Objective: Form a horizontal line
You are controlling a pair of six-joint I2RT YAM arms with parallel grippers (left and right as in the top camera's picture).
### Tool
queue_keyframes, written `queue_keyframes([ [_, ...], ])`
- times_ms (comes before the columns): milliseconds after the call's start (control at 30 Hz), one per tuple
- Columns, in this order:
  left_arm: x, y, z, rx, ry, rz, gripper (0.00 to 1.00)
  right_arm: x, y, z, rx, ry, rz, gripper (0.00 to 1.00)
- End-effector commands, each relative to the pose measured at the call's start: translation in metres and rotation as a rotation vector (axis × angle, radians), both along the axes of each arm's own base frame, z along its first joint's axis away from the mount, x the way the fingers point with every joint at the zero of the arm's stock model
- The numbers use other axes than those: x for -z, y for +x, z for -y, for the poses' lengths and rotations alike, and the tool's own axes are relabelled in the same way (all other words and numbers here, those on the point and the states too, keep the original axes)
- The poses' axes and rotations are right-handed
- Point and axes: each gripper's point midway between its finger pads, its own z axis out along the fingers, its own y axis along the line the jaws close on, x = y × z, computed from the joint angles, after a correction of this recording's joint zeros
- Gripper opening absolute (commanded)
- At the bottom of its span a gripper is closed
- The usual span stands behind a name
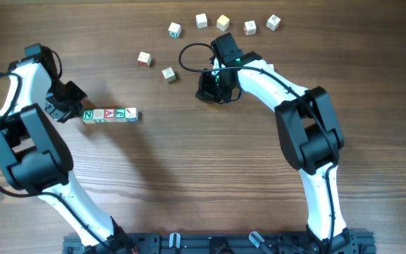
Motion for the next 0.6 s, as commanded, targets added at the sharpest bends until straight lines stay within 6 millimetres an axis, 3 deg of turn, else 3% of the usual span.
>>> queue_keyframes([
  [0,0.0002,0.0017,0.0018,-0.009,-0.011,0.004,0.04,0.0535,-0.0151,0.0239,0.040,-0.121,-0.087,0.16],
  [567,0.0002,-0.0005,0.0028,-0.009,-0.015,-0.005,0.04,0.0535,-0.0151,0.0238,0.040,-0.120,-0.086,0.16],
])
